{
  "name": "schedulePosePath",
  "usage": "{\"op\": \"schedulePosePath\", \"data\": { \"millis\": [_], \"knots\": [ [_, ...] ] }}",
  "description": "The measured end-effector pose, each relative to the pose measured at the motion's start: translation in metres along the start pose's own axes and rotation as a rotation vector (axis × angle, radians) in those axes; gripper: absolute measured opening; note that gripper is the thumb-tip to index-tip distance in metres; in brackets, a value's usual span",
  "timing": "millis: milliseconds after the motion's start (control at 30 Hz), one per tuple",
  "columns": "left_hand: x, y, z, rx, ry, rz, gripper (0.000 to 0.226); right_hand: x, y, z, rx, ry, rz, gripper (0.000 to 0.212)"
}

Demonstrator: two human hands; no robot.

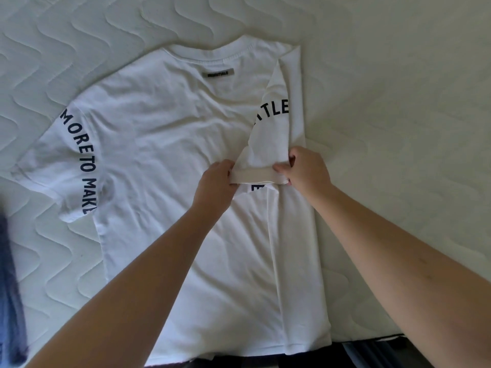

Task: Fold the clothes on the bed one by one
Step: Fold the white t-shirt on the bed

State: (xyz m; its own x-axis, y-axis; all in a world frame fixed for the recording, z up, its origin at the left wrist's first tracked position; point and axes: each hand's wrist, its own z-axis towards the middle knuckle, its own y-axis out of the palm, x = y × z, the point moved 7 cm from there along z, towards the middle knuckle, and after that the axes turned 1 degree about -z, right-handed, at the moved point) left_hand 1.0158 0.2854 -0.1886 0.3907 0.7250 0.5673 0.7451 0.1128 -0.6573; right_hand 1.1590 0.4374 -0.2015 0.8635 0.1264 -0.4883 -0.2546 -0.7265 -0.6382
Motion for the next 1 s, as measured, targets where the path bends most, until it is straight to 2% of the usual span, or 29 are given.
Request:
{"op": "schedulePosePath", "data": {
  "millis": [67,200,267,367,467,533,633,733,800,867,933,1000],
  "knots": [
    [-0.002,0.008,-0.004,-0.088,-0.037,0.047,0.032,0.002,-0.002,-0.002,0.000,0.013,-0.014,0.037],
    [-0.013,0.006,-0.003,-0.142,-0.171,0.158,0.032,0.013,-0.005,-0.003,-0.055,0.044,-0.147,0.034],
    [-0.013,0.001,0.005,-0.105,-0.206,0.119,0.028,0.020,-0.002,-0.004,-0.125,0.074,-0.171,0.036],
    [0.004,-0.004,0.022,-0.003,-0.137,-0.063,0.033,0.023,0.008,-0.009,-0.242,0.121,-0.001,0.032],
    [0.019,0.002,0.039,-0.022,-0.099,-0.059,0.043,0.023,0.010,-0.011,-0.188,0.116,0.073,0.031],
    [0.019,0.006,0.049,-0.028,-0.132,-0.011,0.033,0.026,0.009,-0.011,-0.151,0.120,0.074,0.032],
    [0.012,0.006,0.053,-0.015,-0.226,-0.125,0.014,0.030,0.004,-0.012,-0.112,0.121,0.067,0.034],
    [0.006,0.002,0.049,-0.010,-0.244,-0.118,0.012,0.034,0.006,-0.014,-0.122,0.141,0.027,0.039],
    [0.009,-0.003,0.048,0.010,-0.194,0.057,0.021,0.033,0.005,-0.015,-0.131,0.133,-0.071,0.043],
    [0.020,-0.007,0.048,0.068,-0.080,0.260,0.031,0.030,-0.004,-0.014,-0.069,0.082,-0.217,0.041],
    [0.040,-0.013,0.047,0.191,0.104,0.304,0.030,0.022,-0.021,-0.015,0.108,-0.028,-0.299,0.035],
    [0.063,-0.016,0.045,0.293,0.308,0.251,0.033,0.004,-0.030,-0.023,0.294,-0.233,-0.247,0.026]
  ]
}}
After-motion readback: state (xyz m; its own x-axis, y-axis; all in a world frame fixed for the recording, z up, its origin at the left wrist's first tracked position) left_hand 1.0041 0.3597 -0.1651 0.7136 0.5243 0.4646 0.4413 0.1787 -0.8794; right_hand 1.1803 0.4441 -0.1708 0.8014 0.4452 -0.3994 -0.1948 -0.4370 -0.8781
